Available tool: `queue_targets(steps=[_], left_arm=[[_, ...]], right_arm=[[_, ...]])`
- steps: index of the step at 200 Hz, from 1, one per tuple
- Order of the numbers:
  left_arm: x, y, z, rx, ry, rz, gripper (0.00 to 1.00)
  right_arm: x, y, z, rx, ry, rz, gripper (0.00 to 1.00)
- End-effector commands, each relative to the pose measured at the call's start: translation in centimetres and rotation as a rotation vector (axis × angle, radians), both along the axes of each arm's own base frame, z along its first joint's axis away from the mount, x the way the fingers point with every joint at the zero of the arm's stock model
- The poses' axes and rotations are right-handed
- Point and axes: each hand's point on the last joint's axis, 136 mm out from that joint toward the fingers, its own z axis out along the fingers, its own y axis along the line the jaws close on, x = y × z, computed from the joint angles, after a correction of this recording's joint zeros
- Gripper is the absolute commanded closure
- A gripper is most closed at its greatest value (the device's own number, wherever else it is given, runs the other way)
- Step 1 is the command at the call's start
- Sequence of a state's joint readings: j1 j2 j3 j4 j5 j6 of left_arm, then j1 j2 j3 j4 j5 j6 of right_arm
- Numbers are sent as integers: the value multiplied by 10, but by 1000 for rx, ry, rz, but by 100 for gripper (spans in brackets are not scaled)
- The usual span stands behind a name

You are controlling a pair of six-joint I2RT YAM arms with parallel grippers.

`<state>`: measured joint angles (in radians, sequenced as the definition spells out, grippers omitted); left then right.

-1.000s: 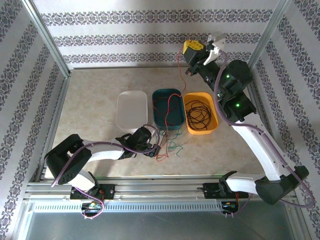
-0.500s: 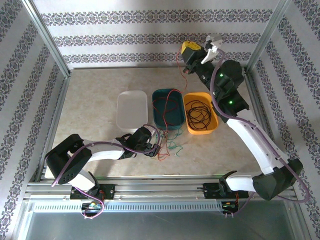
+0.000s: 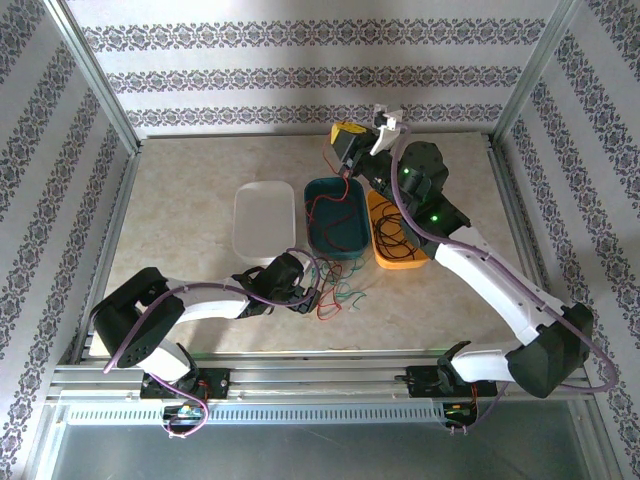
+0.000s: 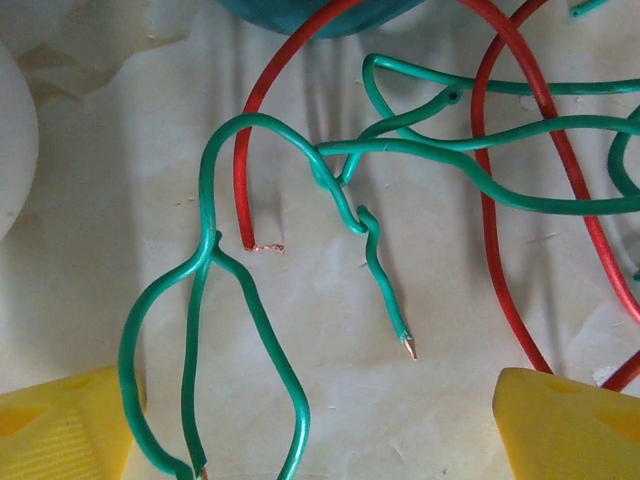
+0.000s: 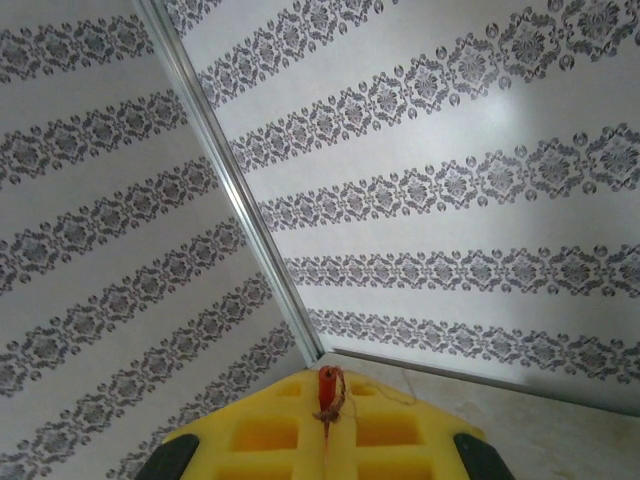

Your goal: Untangle the cables

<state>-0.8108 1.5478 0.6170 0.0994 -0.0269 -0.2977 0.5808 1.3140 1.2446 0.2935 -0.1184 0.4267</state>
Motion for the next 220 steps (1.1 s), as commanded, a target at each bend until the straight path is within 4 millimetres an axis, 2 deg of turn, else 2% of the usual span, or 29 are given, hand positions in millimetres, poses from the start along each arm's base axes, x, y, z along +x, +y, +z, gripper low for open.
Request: queue_targets(steps=[1,31,52,71,92,128,145,159,180,220], left_arm=[[5,-9,3,1,-15,-24,9],[6,-11,4,2,-19,-26,9],[6,-12,3,8,-18,-30,9],[6,-14,3,10,-22,-34,9],[7,-15,4,8,-25,-38,9],[8,-16,6,5,-33,-38,8],[8,-16,7,4,-37,-36,8],[9,-15,8,4,-41,-34,8],[8,-15,9,3,-43,-31,8],[9,-12,7,13,-40,-22,8]], right_arm=[[-6,10,22,99,-11,63,100],[-10,9,35,172,4,96,100],[-10,1,42,234,36,106,100],[-8,-3,35,255,82,101,100],[-7,-4,6,259,179,75,100],[-6,-15,-67,235,365,-31,100],[-7,-26,-91,213,414,-97,100],[-8,-37,-102,203,431,-143,100],[-8,-50,-97,211,416,-170,100],[-15,-59,-56,254,362,-64,100]])
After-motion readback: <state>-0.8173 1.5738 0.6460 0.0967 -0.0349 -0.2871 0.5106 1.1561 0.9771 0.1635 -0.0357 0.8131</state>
